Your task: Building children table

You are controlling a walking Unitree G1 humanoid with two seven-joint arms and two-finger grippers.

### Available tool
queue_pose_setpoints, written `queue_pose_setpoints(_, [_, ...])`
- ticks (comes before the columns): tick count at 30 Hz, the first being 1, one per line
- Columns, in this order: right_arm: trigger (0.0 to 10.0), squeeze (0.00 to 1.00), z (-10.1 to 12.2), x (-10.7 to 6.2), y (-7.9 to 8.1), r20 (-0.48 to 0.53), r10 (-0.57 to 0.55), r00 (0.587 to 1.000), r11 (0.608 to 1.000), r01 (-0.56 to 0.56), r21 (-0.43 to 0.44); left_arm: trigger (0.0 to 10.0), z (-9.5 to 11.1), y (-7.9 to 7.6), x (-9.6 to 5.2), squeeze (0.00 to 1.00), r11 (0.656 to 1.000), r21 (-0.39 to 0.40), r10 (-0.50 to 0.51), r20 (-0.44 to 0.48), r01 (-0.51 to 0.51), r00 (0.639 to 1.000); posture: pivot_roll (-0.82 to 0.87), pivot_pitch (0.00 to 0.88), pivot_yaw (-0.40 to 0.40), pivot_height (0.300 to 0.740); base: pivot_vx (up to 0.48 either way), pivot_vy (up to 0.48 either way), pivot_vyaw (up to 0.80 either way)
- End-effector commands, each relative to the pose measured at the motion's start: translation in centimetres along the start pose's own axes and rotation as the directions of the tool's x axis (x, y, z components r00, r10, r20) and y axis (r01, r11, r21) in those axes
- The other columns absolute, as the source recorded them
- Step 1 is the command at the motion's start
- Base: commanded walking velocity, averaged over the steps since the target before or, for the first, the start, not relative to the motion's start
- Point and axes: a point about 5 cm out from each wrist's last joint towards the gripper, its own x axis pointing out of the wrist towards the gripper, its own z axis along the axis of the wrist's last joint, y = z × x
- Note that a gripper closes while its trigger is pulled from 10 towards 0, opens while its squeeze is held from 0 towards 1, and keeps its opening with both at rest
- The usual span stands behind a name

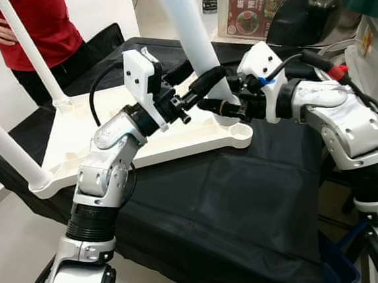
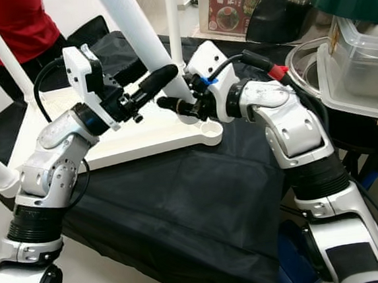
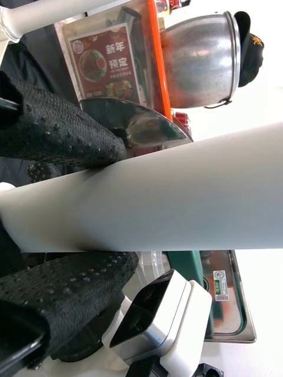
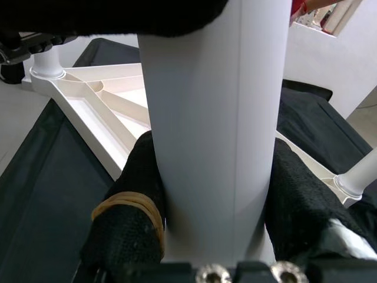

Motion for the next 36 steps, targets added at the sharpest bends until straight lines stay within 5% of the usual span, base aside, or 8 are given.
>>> queue_pose_setpoints(1, [0.0,0.0,0.3,0.1,-0.5,-0.008,-0.038,0.999,0.999,0.038,0.004,10.0,0.2,-0.4,0.3,0.0,0.999,0.02,-0.038,0.0,0.038,0.999,-0.08,0.042,0.025,0.74,0.0,0.0,0.0])
queue_pose_setpoints(6, [0.0,0.0,0.3,0.1,-0.7,-0.01,-0.06,0.998,0.998,0.06,0.011,10.0,0.1,-0.3,0.3,0.0,0.998,0.042,-0.046,-0.016,0.047,0.999,-0.08,0.041,0.028,0.74,0.0,0.0,0.0])
queue_pose_setpoints(7, [0.0,0.0,0.3,0.1,-0.7,-0.008,-0.072,0.997,0.997,0.072,0.016,10.0,0.1,-0.3,0.3,1.0,0.998,0.028,-0.055,-0.014,0.056,0.998,-0.08,0.041,0.028,0.74,0.0,0.0,0.0])
queue_pose_setpoints(26, [0.0,0.0,-1.6,-0.6,-3.6,-0.042,-0.45,0.892,0.88,0.451,0.149,10.0,2.7,1.9,-2.7,1.0,0.999,0.028,-0.036,0.03,0.035,0.999,-0.08,0.036,0.033,0.74,0.0,0.0,0.0])
queue_pose_setpoints(30, [0.2,0.0,-4.4,-2.6,-4.3,-0.114,-0.617,0.779,0.755,0.626,0.195,10.0,-2.7,3.7,-6.6,1.0,0.965,0.249,0.023,-0.403,0.085,0.915,-0.07,0.02,0.023,0.74,0.0,0.0,0.0])
queue_pose_setpoints(31, [9.8,0.0,-5.4,-3.0,-3.9,-0.145,-0.635,0.758,0.73,0.651,0.206,10.0,-5.3,4.0,-8.5,0.34,0.937,0.303,0.033,-0.574,0.176,0.818,-0.07,0.021,0.023,0.74,0.0,0.0,0.0])
queue_pose_setpoints(32, [10.0,0.0,-6.1,-3.1,-3.5,-0.156,-0.643,0.75,0.716,0.661,0.224,10.0,-7.5,3.7,-10.0,0.0,0.909,0.301,0.002,-0.696,0.288,0.718,-0.07,0.021,0.025,0.74,0.0,0.0,0.0])
queue_pose_setpoints(36, [10.0,0.0,-6.2,-2.6,-2.3,-0.138,-0.628,0.766,0.724,0.64,0.256,10.0,-10.0,3.4,-10.5,0.0,0.877,0.29,-0.011,-0.785,0.383,0.619,-0.09,0.03,0.035,0.74,0.0,0.0,0.0])
